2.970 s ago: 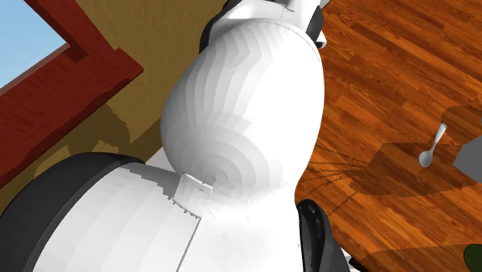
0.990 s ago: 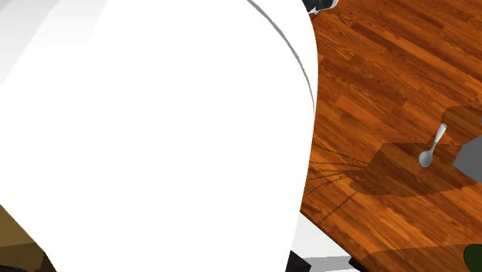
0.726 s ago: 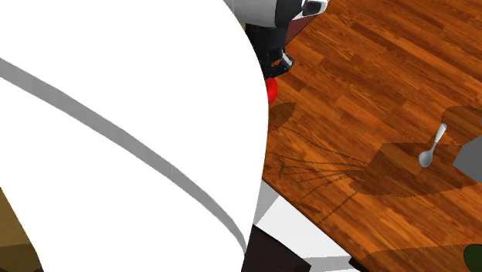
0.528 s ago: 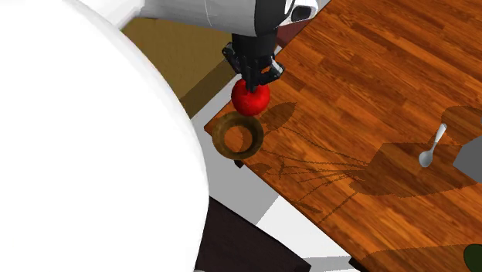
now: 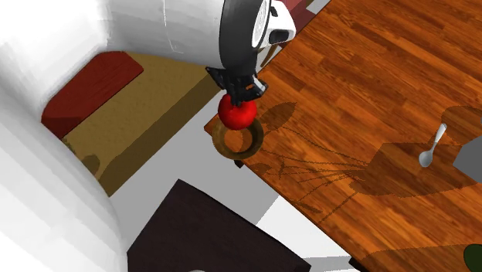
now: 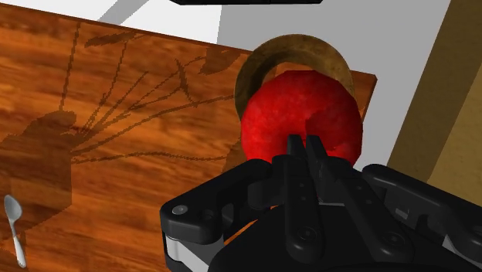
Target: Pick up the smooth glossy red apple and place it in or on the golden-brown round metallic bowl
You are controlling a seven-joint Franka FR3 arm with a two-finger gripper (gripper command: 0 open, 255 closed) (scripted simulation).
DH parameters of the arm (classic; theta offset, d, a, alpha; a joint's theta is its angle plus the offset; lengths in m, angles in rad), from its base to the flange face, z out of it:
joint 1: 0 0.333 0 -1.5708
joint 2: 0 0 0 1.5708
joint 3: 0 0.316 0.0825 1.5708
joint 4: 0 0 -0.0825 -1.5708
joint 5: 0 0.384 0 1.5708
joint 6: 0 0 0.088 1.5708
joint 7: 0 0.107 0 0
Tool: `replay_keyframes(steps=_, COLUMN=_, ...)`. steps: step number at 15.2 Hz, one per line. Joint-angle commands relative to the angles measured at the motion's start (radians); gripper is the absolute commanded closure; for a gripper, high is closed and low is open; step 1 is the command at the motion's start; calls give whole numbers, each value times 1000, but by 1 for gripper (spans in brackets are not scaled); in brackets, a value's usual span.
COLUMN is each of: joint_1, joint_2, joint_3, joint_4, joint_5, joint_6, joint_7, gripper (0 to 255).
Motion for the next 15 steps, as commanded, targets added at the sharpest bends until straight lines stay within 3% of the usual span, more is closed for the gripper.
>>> replay_keyframes(steps=1, joint_1=1, joint_2=4, joint_3=1, joint_4=-23, joint_5=-1, joint_6=27, joint_7=2, gripper=255)
replay_keyframes(steps=15, joint_1=1, joint_2=71, joint_3=7, joint_4=-145, joint_5=-15, joint_6=215, joint_7=18, gripper=255)
